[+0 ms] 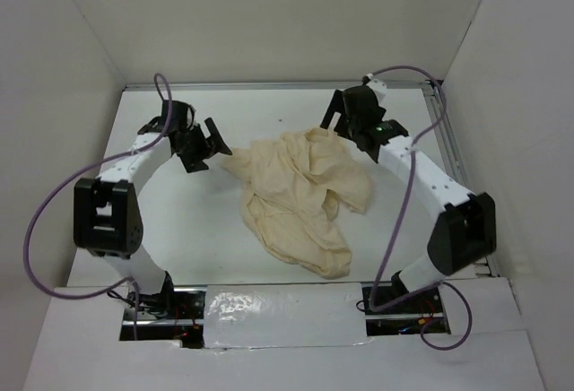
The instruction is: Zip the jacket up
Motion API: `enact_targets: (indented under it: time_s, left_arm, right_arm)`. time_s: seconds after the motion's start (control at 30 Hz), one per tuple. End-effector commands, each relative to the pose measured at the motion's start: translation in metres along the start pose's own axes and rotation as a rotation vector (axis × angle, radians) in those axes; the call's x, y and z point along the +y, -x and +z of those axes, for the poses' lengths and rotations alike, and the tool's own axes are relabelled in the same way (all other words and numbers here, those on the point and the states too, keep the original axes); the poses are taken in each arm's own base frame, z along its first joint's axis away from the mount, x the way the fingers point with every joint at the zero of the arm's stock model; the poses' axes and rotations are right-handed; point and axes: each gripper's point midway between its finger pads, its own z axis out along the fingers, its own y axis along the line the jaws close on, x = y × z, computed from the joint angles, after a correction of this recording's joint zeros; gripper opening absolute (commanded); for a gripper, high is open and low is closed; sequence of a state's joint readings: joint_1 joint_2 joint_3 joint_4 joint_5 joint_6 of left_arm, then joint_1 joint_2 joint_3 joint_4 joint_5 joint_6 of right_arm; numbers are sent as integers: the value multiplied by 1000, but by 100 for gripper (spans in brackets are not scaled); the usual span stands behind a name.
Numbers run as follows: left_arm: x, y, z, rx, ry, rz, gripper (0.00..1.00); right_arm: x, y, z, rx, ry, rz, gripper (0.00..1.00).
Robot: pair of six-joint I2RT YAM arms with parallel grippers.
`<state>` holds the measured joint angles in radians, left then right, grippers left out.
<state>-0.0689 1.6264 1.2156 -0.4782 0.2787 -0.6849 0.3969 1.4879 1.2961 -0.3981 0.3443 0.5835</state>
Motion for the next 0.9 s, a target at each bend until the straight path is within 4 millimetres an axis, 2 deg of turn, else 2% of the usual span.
enact_targets:
  time_s: [0.0, 0.03, 0.07, 0.1, 0.13, 0.3, 0.37, 0.4, 0.43, 0.5, 0.53, 0.57, 0.6, 0.67, 0.7, 0.73, 0.77, 0.8, 0.83, 0.87]
  left_arm:
    - [1, 8, 28, 19, 111, 11, 99]
    - [6, 9, 48, 47, 154, 9, 99]
    - [2, 6, 57, 65, 178, 17, 99]
    - [0, 11, 60, 67, 209, 15, 99]
    - [12, 1, 80, 117, 255, 8, 99]
    - [12, -11, 113, 182, 268, 13, 98]
    - [9, -14, 117, 196, 231, 12, 74]
    - [7, -17, 117, 204, 214, 16, 62]
    - [-2, -17, 119, 206, 165, 29, 34]
    - [-11, -12, 115, 194, 131, 47, 0]
    - [-14, -9, 111, 189, 124, 67, 0]
    - [-18, -4, 107, 166, 126, 80, 0]
    - [-31, 8, 90, 109, 106, 104, 0]
    - [-48, 22, 66, 14, 90, 149, 0]
    - [-65, 32, 34, -59, 45, 172, 0]
    - [-78, 36, 15, -109, 11, 199, 0]
    - [-86, 43, -4, -178, 5, 202, 0]
    - [-104, 48, -47, -268, -41, 214, 0]
    - [-120, 43, -69, -311, -72, 248, 0]
    - [-137, 46, -117, -420, -130, 277, 0]
  right_arm:
    - [18, -12, 35, 77, 18, -44, 100]
    - [20, -20, 44, 111, 22, -55, 100]
    - [26, -22, 50, 124, 32, -67, 100]
    - [23, -42, 67, 171, 10, -95, 100]
    - [25, -48, 72, 188, 13, -101, 100]
    - [37, -89, 96, 292, 72, -118, 100]
    - [44, -94, 100, 308, 102, -118, 92]
    - [48, -97, 101, 324, 121, -118, 85]
    - [49, -100, 102, 331, 132, -125, 59]
    - [56, -94, 99, 314, 165, -135, 35]
    - [59, -81, 89, 276, 169, -130, 0]
    - [60, -69, 82, 239, 170, -130, 0]
    - [58, -45, 62, 158, 159, -139, 0]
    - [57, -15, 37, 55, 160, -138, 0]
    - [62, 19, 1, -41, 196, -119, 0]
    - [54, 24, -12, -72, 183, -127, 0]
    - [55, 38, -31, -122, 203, -143, 0]
    - [54, 59, -67, -198, 242, -130, 0]
    - [54, 70, -85, -239, 262, -141, 0]
    - [57, 78, -104, -277, 287, -190, 0]
